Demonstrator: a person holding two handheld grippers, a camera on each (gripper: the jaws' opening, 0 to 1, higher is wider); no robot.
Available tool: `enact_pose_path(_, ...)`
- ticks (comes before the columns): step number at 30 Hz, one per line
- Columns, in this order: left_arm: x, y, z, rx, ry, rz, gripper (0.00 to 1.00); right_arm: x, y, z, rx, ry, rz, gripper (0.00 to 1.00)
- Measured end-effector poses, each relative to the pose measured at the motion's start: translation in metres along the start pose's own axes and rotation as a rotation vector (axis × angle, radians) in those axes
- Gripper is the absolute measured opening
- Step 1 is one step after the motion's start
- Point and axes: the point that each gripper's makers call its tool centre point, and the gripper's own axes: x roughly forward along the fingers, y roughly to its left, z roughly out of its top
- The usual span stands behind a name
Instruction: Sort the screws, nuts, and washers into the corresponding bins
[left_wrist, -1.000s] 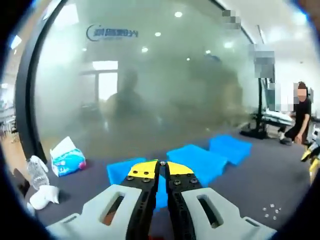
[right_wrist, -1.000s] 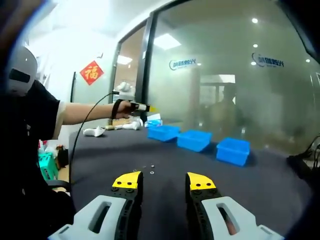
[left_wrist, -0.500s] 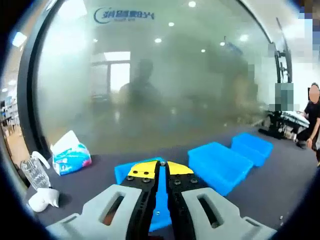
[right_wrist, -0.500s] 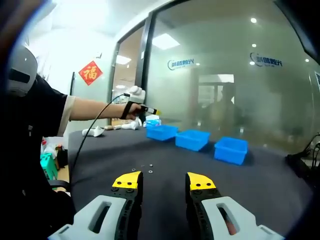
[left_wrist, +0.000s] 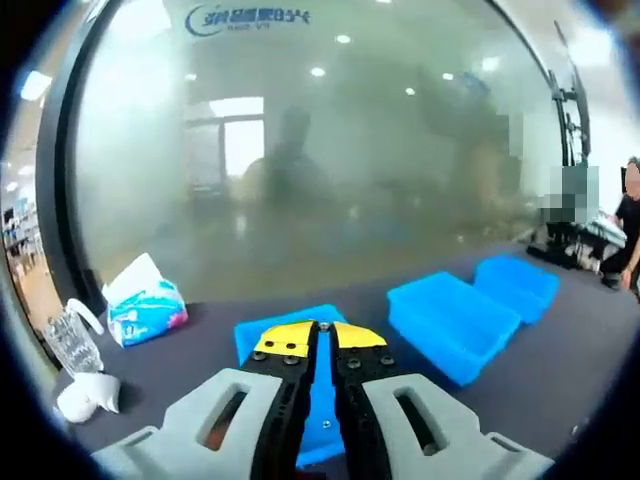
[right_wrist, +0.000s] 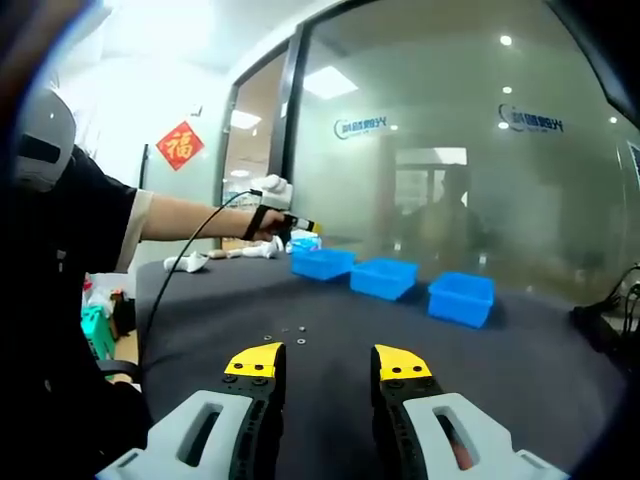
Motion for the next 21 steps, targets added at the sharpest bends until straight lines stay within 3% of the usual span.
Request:
enact_pose_path(3, 0.001, -0.005, -0.006, 0.055, 0.026, -0.014, 0.08, 0.000, 0.000, 0.000, 0.002, -0.001, 0.000, 0.31)
enact_pose_path(6, 0.001, -0.007, -0.007, 0.041, 0.017, -0.024, 0.20, -0.001, 0.000, 0.001, 0.004, -0.004, -0.001, 0.31)
enact_pose_path(11, 0.001, -0.007, -0.011, 0.064, 0.034, -0.022, 0.30, -0.001, 0.002, 0.000, 0.002, -0.002, 0.002, 0.31)
enact_pose_path(15, -0.001, -0.007, -0.010, 0.045, 0.025, -0.011, 0.50, -0.002, 0.002, 0.001, 0.004, -0.003, 0.001, 0.31)
enact_pose_path(21, -0.011, -0.011, -0.010, 0.043, 0.015, -0.032, 0.48, -0.002, 0.003, 0.003, 0.003, -0.007, 0.000, 0.31)
